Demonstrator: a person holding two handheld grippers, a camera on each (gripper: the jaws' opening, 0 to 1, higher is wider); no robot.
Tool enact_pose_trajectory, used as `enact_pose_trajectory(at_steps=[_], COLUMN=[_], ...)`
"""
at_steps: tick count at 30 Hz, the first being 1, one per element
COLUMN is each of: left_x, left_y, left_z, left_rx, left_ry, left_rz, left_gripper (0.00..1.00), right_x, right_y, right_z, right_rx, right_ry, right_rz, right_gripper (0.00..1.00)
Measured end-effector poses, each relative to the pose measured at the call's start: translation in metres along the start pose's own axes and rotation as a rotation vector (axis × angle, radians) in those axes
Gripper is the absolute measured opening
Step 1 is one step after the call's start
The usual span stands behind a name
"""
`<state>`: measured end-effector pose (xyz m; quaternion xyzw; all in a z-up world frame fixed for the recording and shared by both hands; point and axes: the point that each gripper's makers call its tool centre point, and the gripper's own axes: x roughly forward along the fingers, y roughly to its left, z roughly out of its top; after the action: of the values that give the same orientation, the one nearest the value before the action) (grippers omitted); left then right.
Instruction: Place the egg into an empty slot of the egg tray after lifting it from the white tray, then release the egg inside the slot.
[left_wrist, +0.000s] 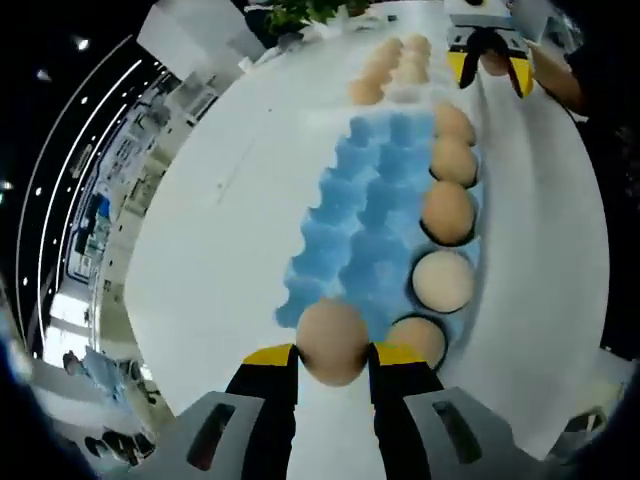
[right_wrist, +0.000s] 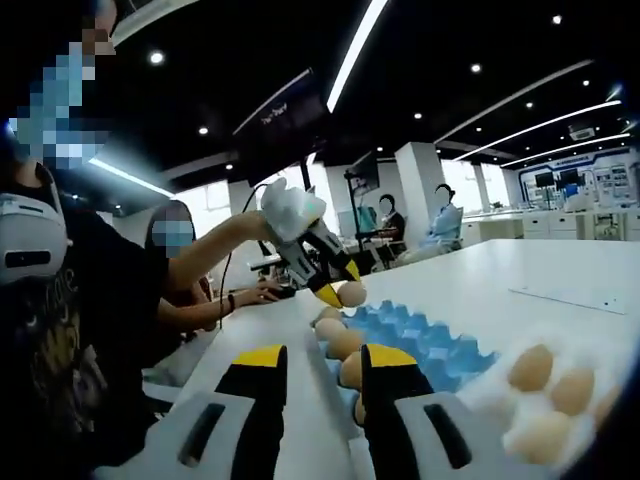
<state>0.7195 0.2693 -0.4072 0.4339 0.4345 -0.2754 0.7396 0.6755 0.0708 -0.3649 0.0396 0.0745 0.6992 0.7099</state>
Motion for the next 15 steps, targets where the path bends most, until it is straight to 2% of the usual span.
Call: enact_pose_trajectory(at_steps=[3, 5, 7, 9, 15], left_x=[0.0042, 0.0043, 0.0048, 0.0069, 0.0088], left_y=[0.0043, 0.0038, 0.0028, 0.0036, -0.0021], left_z=[-0.0042, -0.0021, -0.0017, -0.0032, -0.0064], left_rx=[0.07, 0.086, 0.156, 0.187, 0.355], left_ry=[0.065, 0.075, 0.111, 0.138, 0.292], left_rz=[-0.023, -0.037, -0.065, -0.08, -0.142], left_gripper=[0.28, 0.28, 0.28, 0.28, 0.27], right_x=[0.0015, 0.002, 0.0017, 0.0017, 0.0028], right_y=[0.0004, 0.0005, -0.0002, 0.0017, 0.0045], right_z=[-0.0033, -0.006, -0.0056, -0.0038, -0.0012], right_rx=[-0.018, -0.019, -0.022, -0.02, -0.035], right_ry=[0.018, 0.03, 0.029, 0.023, 0.018], right_rz=[0.0, 0.002, -0.003, 0.002, 0.002], right_gripper=[0.31, 0.31, 0.31, 0.31, 0.3])
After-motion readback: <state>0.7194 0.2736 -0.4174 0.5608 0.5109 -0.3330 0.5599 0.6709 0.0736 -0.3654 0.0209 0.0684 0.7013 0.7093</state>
